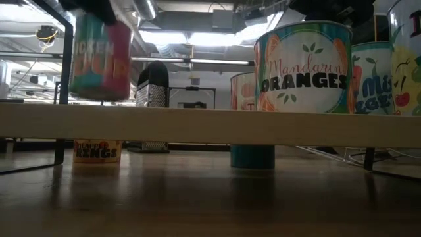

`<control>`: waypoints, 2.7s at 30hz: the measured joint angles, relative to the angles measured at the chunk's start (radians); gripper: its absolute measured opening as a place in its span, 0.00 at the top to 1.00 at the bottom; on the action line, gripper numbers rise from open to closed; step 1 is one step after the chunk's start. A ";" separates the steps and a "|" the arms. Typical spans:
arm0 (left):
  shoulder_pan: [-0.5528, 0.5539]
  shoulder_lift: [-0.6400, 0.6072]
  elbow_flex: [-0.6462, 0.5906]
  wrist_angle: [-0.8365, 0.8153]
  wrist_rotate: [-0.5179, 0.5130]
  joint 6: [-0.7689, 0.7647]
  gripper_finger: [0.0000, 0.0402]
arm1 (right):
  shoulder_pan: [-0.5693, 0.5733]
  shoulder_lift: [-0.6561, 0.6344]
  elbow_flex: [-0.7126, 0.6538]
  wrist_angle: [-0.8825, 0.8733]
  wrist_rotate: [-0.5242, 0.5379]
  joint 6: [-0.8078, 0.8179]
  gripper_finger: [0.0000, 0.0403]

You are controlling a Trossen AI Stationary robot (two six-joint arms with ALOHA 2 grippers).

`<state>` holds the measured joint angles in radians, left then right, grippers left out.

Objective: Pick and place cans onto a shelf
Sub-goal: Put the canned chicken soup on the shelf, then put the canned pineapple rings on the shelf

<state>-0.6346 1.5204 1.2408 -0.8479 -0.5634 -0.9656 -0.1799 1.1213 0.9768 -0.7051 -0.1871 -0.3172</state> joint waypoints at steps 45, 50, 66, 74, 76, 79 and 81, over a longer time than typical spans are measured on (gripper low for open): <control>-0.003 0.000 -0.115 0.217 0.120 0.007 0.83 | 0.000 0.000 0.000 -0.002 0.000 -0.001 0.79; 0.008 -0.001 -0.115 0.222 0.122 0.009 0.82 | 0.000 0.000 0.000 -0.002 0.000 -0.001 0.79; 0.101 -0.109 -0.114 0.233 0.267 0.036 0.83 | 0.000 0.000 0.000 -0.002 0.000 -0.001 0.79; 0.176 -0.237 -0.114 0.229 0.221 0.116 0.83 | 0.000 0.000 0.000 -0.001 0.000 -0.005 0.79; 0.208 -0.268 -0.114 0.207 0.200 0.163 0.83 | 0.000 0.000 0.000 -0.001 0.000 -0.005 0.79; 0.271 -0.314 -0.114 0.155 0.159 0.227 0.83 | 0.000 0.000 0.000 -0.002 0.000 -0.005 0.79; 0.308 -0.334 -0.114 0.119 0.134 0.286 0.83 | 0.000 0.000 0.000 -0.001 0.000 -0.005 0.79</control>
<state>-0.3265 1.1862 1.1271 -0.7288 -0.4291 -0.6794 -0.1799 1.1210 0.9768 -0.7063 -0.1875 -0.3221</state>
